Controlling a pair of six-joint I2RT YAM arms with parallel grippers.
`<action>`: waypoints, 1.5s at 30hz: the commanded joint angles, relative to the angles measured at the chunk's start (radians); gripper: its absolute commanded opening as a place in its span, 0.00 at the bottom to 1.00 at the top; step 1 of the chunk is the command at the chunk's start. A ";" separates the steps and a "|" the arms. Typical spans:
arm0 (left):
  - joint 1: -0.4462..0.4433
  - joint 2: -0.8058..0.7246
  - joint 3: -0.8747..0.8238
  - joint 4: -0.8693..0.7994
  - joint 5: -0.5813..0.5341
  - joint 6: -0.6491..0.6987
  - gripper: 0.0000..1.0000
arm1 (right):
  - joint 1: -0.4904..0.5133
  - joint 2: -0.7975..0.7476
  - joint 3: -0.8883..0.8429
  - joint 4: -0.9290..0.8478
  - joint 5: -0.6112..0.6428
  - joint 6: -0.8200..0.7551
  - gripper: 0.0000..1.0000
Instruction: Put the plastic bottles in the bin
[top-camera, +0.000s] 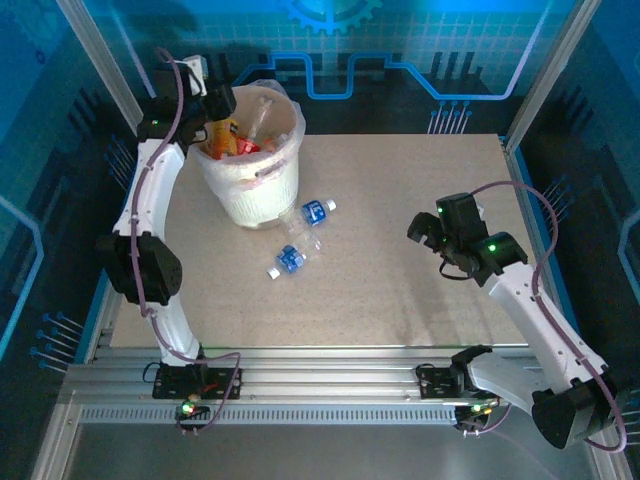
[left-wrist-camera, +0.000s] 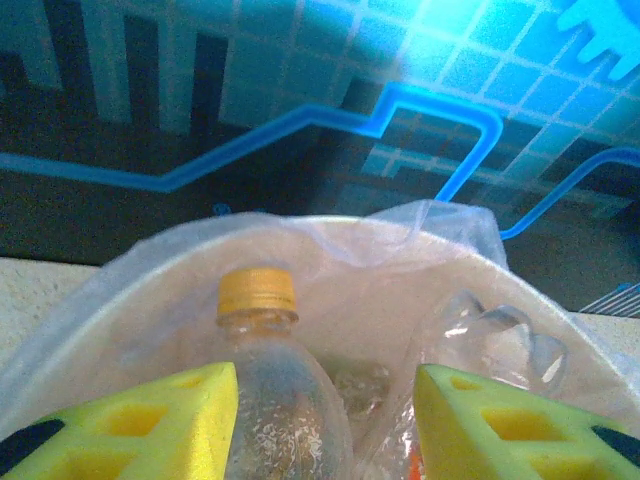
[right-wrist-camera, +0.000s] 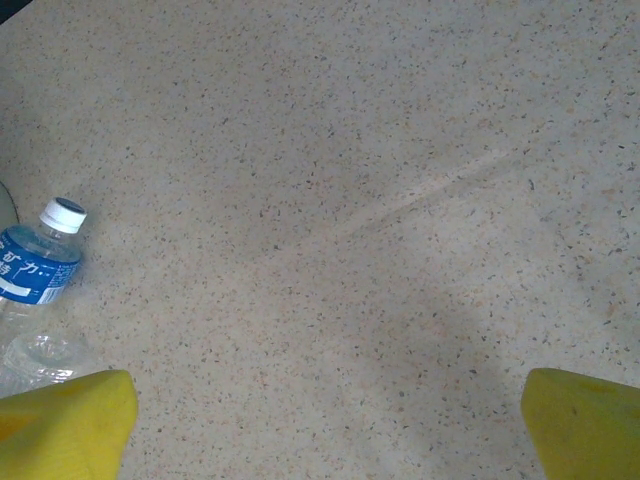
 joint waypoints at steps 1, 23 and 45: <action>0.005 0.004 0.003 -0.032 0.053 -0.046 0.51 | -0.005 -0.010 -0.014 -0.023 0.007 0.015 1.00; -0.022 -0.193 -0.077 -0.020 0.138 -0.039 0.61 | -0.005 -0.020 -0.006 -0.036 0.012 0.017 1.00; -0.657 -0.807 -0.933 0.072 -0.350 0.154 0.99 | -0.008 -0.071 -0.056 0.005 0.089 0.034 1.00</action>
